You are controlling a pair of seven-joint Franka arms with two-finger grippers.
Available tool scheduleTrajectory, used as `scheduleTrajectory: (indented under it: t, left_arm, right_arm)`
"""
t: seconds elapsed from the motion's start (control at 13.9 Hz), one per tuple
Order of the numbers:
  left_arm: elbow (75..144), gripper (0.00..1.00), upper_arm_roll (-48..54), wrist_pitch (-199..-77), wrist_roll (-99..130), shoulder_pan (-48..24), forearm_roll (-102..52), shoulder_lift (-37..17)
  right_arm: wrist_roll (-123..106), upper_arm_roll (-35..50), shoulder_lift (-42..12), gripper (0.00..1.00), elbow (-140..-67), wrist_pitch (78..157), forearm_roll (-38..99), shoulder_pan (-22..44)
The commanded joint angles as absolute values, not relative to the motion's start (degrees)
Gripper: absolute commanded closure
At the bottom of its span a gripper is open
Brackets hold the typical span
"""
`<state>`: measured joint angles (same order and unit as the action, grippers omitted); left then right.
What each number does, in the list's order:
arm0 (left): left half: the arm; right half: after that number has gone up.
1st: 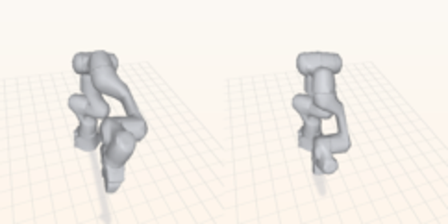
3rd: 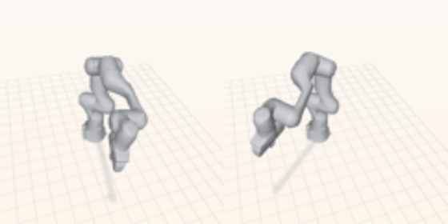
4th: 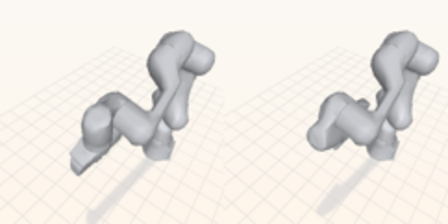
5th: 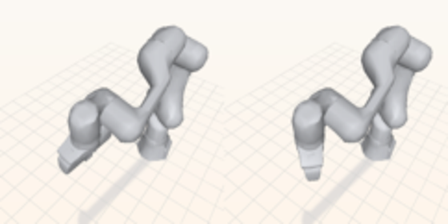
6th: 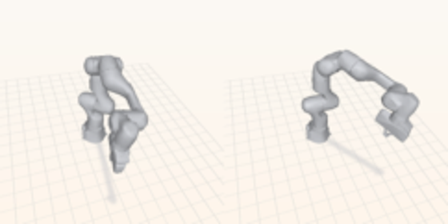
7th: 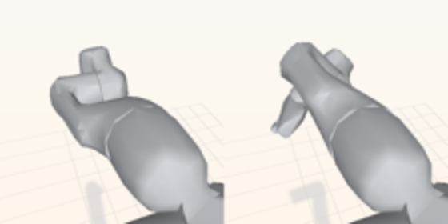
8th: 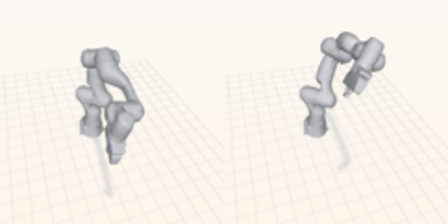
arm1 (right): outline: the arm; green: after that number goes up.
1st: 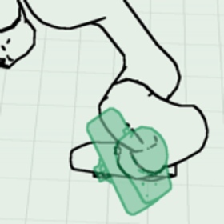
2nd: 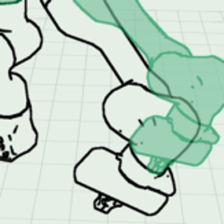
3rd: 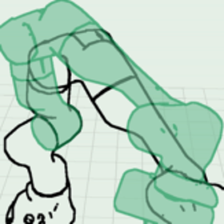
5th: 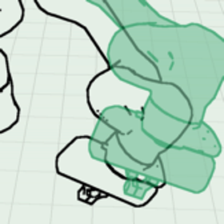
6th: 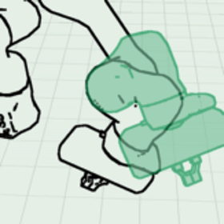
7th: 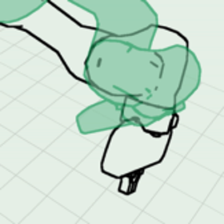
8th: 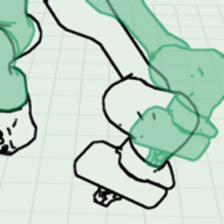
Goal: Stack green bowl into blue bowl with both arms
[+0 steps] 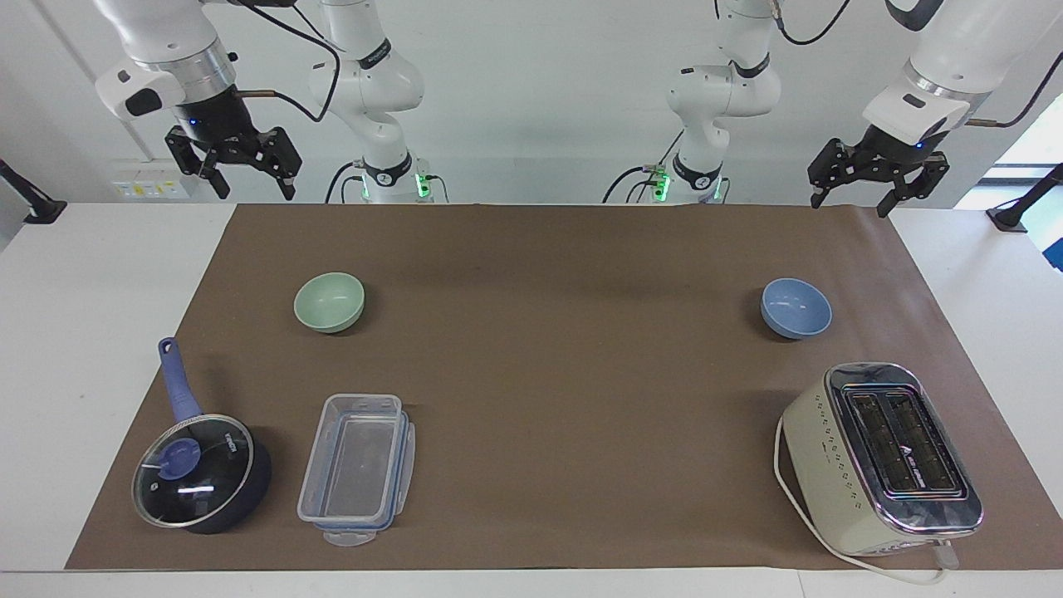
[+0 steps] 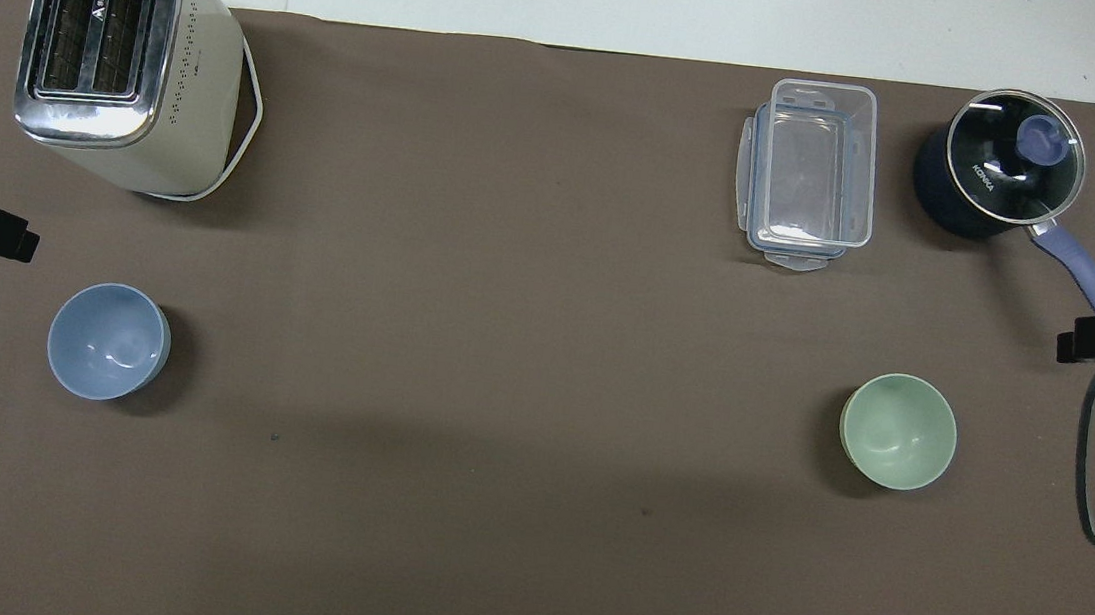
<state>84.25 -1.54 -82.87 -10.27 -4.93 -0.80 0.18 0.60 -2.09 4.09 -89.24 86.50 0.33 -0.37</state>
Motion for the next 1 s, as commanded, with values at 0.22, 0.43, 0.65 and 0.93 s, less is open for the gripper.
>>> scheduleTrajectory:
  t: [0.22,0.43,0.65,0.93]
  left_arm:
    - [84.7,0.0,-1.1,-82.4,-11.2,-4.5,-1.3,1.1]
    - [84.7,0.0,-1.1,-82.4,-11.2,-4.3,-1.3,1.1]
    - [84.7,0.0,-1.1,-82.4,-11.2,-4.4,-1.3,1.1]
    - [85.0,0.0,-1.1,-82.4,-11.2,-4.4,-1.3,1.3]
  right_arm:
    - [-0.1,-1.7,4.8,0.0,-89.8,87.1,0.3,-1.0]
    - [-0.3,-1.6,4.8,0.0,-89.8,86.5,0.3,-0.6]
    - [-0.5,-1.7,4.9,0.0,-89.6,85.0,0.4,-0.6]
    - [-0.7,-1.6,5.1,0.0,-89.9,84.1,0.2,-0.6]
